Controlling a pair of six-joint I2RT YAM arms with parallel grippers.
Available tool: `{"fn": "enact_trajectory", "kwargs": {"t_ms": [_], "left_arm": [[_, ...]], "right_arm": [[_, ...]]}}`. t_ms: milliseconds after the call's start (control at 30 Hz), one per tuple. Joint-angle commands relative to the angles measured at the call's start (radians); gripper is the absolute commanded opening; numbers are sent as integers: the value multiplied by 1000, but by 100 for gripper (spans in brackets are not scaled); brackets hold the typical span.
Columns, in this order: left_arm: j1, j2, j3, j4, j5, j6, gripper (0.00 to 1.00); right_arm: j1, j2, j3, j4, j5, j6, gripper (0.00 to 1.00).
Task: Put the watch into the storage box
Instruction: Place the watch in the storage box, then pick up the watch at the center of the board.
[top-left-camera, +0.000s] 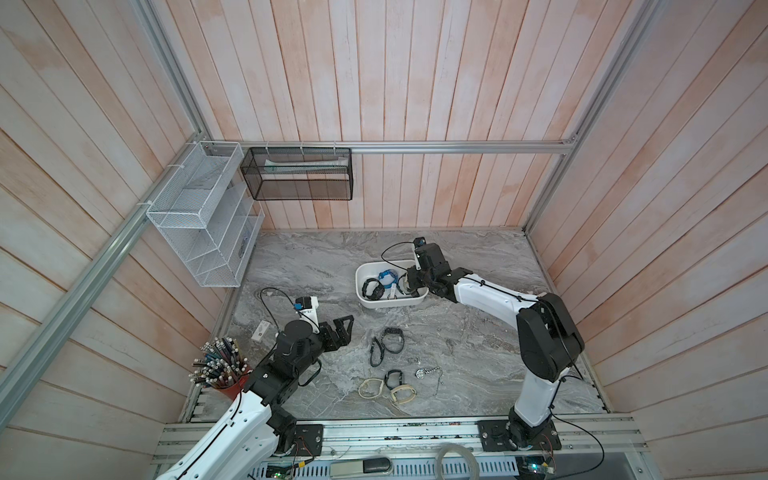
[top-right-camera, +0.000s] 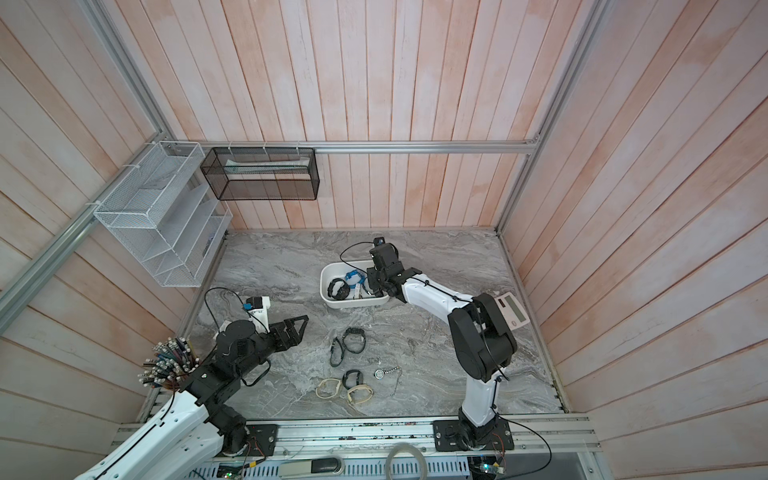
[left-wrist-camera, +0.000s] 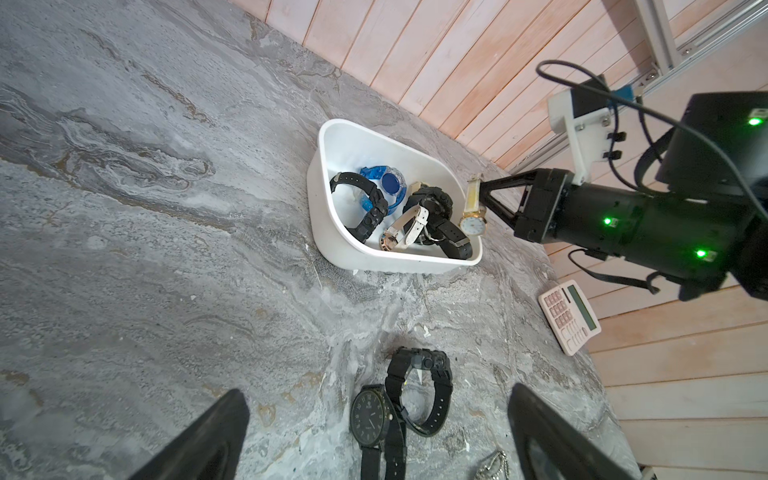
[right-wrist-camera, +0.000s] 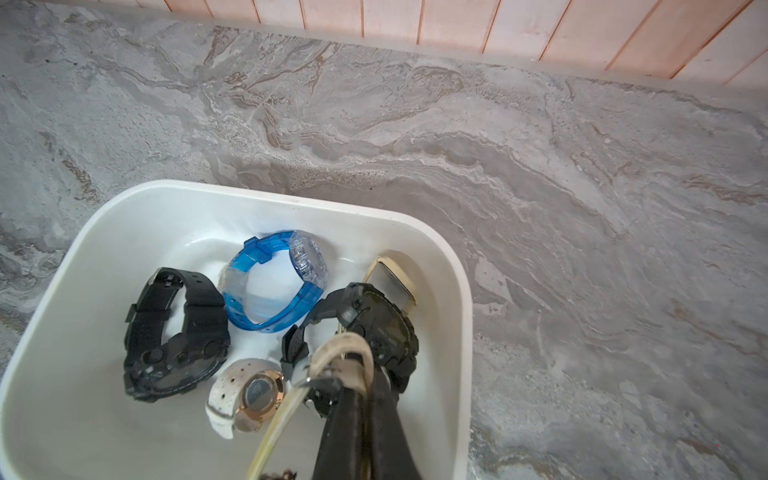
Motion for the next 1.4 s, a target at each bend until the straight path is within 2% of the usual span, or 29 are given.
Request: {"fn": "enact_trajectory", "kwargs": {"t_ms": [0,167,267,400,567,667,800,933,1067,1233,1367], "left_arm": [[1,-7,-21,-10,10,-6,98],[-1,-1,-15,-5,17,-6,98],[1,5,-13,1,22,-5,98],[-1,8,-24,33,30,-7,98],[0,43,-11,60,45,9,98],[-2,75,3,76,60,18,98],[-3,113,3,114,71,18,97],[-9,135,-4,148,78,7,96],[-19,142,6,124,84,3,92],[-82,134,-3,91,52,-23,83],[-167,143,-15,39,0,-82,74]], "right_arm": [[-4,44,40,6,-11,-20,0],[-7,85,66,-7,-24,-18,0],[-8,90,77,-10,-30,-15,6],[-7,53,98,-38,-51,-10,31],[-15,-75,47,-20,-66,2,49],[-25,-177,-37,23,-75,18,65],[-36,-325,-199,128,-87,25,77],[-38,-474,-350,188,-83,31,82],[-55,-578,-456,212,-76,61,83],[-68,-592,-479,205,-57,82,83],[-73,-571,-461,192,-43,95,83]]}}
